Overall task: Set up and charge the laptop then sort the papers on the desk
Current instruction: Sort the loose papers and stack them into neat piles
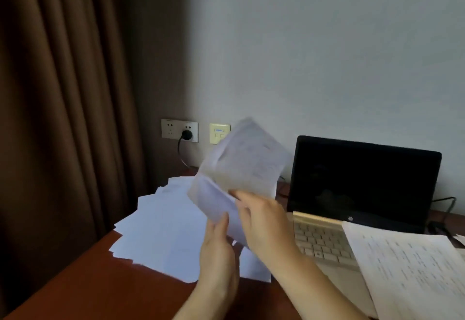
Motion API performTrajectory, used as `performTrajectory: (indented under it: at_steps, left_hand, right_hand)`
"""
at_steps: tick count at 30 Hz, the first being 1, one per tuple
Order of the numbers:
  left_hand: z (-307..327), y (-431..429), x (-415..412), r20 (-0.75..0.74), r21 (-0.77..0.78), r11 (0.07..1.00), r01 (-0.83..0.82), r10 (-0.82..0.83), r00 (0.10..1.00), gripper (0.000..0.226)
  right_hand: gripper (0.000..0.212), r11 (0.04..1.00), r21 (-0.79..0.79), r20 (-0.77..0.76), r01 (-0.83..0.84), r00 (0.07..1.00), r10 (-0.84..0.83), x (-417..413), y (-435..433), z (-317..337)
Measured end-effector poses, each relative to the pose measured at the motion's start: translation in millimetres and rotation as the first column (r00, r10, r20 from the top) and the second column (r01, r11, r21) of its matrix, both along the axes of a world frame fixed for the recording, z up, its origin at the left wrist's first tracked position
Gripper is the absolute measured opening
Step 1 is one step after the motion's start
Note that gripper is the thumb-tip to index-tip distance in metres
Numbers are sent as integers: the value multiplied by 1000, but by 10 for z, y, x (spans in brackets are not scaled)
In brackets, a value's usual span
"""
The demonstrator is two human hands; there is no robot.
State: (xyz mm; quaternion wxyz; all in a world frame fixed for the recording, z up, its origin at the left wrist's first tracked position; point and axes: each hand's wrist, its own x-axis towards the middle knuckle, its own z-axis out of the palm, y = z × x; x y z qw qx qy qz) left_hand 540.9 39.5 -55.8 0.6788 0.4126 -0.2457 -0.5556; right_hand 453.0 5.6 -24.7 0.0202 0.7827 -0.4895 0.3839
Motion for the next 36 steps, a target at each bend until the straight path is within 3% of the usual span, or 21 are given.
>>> performTrajectory:
  at_steps: [2, 5, 8, 11, 14, 17, 19, 21, 23, 25, 28, 31, 33, 36]
  left_hand:
    - [-5, 103, 93, -171, -26, 988, 153, -155, 973, 52]
    - [-109, 126, 469, -310, -113, 955, 274, -296, 904, 92]
    - [-131, 57, 877, -328, -79, 921, 382, -386, 862, 104]
    - [-66, -39, 1087, -204, 119, 908, 403, -374, 904, 81]
    - [-46, -139, 1136, 22, 329, 889, 318, -344, 939, 59]
    - [-67, -193, 1087, 264, 464, 852, 242, -394, 880, 46]
    - [-93, -218, 1078, 433, 480, 855, 196, -424, 795, 28]
    - [-108, -237, 1090, 535, 434, 883, 177, -411, 738, 26]
    - [-85, -231, 1102, 597, 345, 921, 181, -364, 715, 36]
    - [-54, -209, 1106, 571, 257, 945, 204, -319, 756, 44]
    - [-34, -190, 1129, 518, 130, 954, 269, -297, 802, 49]
    - [-22, -253, 1147, 482, 11, 963, 268, -239, 843, 47]
    - [48, -289, 1158, 430, -45, 968, 247, -205, 879, 44]
    - [177, -372, 1197, 433, -84, 974, 210, -154, 888, 38]
  right_hand:
    - [25, 994, 107, -36, -31, 999, 35, 22, 46, -133]
    - [18, 993, 102, 12, -64, 998, 63, -53, 119, -312]
    - [17, 992, 74, 23, -99, 995, 97, -121, 170, -454]
    - [25, 991, 79, -35, -111, 993, 114, -85, 206, -510]
    - [35, 976, 176, -119, -126, 982, 148, -7, 245, -517]
    - [25, 841, 466, -84, -275, 932, 351, 57, 315, -549]
    - [45, 738, 601, -30, -307, 914, 405, 59, 366, -592]
    - [49, 727, 613, 54, -309, 935, 352, 29, 351, -588]
    - [35, 813, 518, 146, -264, 965, 220, -30, 249, -543]
    - [30, 915, 383, 231, -127, 972, 38, -132, 110, -461]
    - [63, 943, 330, 379, 31, 911, -162, -288, -22, -248]
    - [77, 898, 429, 599, -96, 774, -203, -360, -44, 21]
    - [62, 862, 447, 693, -238, 702, -165, -412, -112, 129]
    - [36, 851, 422, 723, -311, 682, -109, -439, -214, 264]
